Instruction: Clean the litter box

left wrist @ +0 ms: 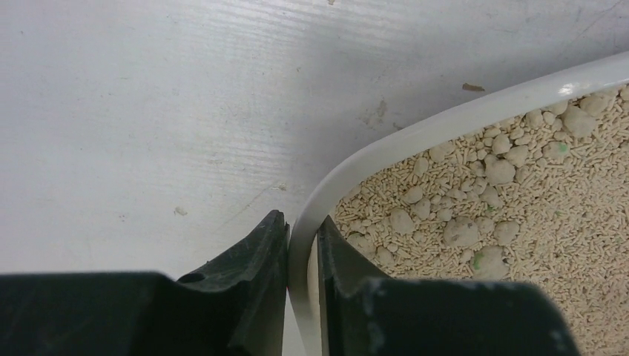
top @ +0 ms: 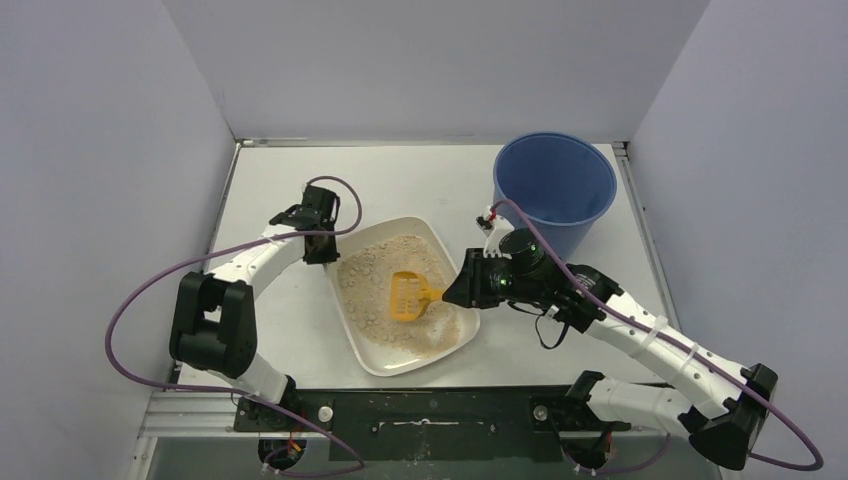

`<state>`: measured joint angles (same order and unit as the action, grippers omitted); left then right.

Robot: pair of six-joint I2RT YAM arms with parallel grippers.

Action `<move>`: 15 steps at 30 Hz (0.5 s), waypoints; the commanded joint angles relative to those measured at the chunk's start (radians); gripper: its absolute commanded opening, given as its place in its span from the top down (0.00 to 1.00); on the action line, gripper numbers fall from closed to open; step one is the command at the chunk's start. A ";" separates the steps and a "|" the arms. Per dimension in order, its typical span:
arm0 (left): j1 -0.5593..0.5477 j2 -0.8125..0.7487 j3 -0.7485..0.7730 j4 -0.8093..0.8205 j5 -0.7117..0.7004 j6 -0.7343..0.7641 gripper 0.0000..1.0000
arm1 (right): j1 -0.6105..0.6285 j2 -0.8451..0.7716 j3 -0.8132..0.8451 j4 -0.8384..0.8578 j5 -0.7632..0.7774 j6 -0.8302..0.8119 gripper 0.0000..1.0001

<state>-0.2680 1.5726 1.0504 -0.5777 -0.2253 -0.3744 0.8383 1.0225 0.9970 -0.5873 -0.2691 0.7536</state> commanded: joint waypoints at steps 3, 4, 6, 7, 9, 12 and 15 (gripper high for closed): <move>-0.005 -0.013 -0.004 0.061 0.042 0.012 0.97 | -0.005 0.028 0.034 -0.073 -0.014 0.068 1.00; -0.006 -0.020 -0.011 0.058 0.046 0.011 1.00 | -0.005 0.032 0.044 -0.093 -0.003 0.073 1.00; -0.005 -0.036 -0.026 0.056 0.052 0.010 1.00 | -0.005 0.041 0.062 -0.133 0.027 0.095 1.00; -0.005 -0.049 -0.035 0.053 0.058 0.008 1.00 | -0.004 0.045 0.070 -0.153 0.034 0.105 1.00; -0.005 -0.071 -0.054 0.044 0.068 0.000 1.00 | 0.000 0.054 0.080 -0.174 0.033 0.122 1.00; -0.006 -0.106 -0.085 0.030 0.086 -0.023 1.00 | 0.019 0.070 0.095 -0.211 0.063 0.146 1.00; -0.008 -0.142 -0.121 0.016 0.099 -0.063 1.00 | 0.054 0.093 0.104 -0.228 0.100 0.179 1.00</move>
<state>-0.2695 1.4956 0.9684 -0.5438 -0.1650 -0.3725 0.8524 1.0962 1.0466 -0.7799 -0.2310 0.8738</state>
